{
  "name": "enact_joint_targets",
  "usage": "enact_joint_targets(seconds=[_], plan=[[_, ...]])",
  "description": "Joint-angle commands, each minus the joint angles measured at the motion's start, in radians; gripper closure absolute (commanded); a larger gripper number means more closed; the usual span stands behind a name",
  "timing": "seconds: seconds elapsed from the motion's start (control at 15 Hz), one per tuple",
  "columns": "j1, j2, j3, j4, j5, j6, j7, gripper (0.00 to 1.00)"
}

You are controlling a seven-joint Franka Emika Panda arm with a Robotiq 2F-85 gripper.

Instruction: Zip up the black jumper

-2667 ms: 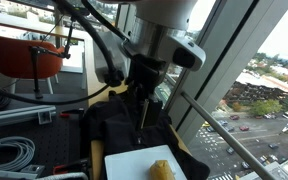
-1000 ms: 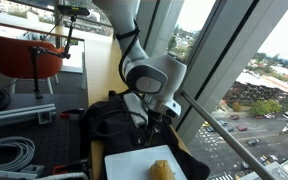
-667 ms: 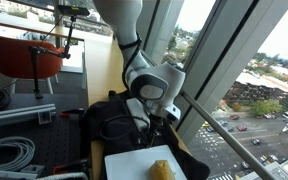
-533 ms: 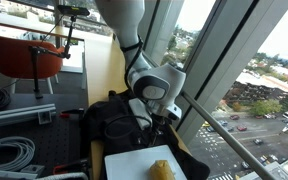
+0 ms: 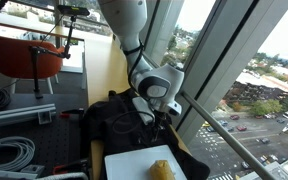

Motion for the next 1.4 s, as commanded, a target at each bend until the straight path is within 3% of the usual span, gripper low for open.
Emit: enact_joint_targets(seconds=[0.0, 0.27, 0.73, 0.8, 1.33], plan=[[0.05, -0.042, -0.02, -0.024, -0.048, 0.001, 0.095, 0.0], [0.097, -0.176, -0.049, -0.138, -0.109, -0.004, 0.191, 0.0], [0.034, -0.296, -0.042, -0.33, -0.104, -0.02, 0.159, 0.0], [0.045, -0.25, -0.035, -0.27, -0.108, -0.012, 0.179, 0.0], [0.022, -0.265, -0.031, -0.327, -0.107, 0.012, 0.15, 0.0]])
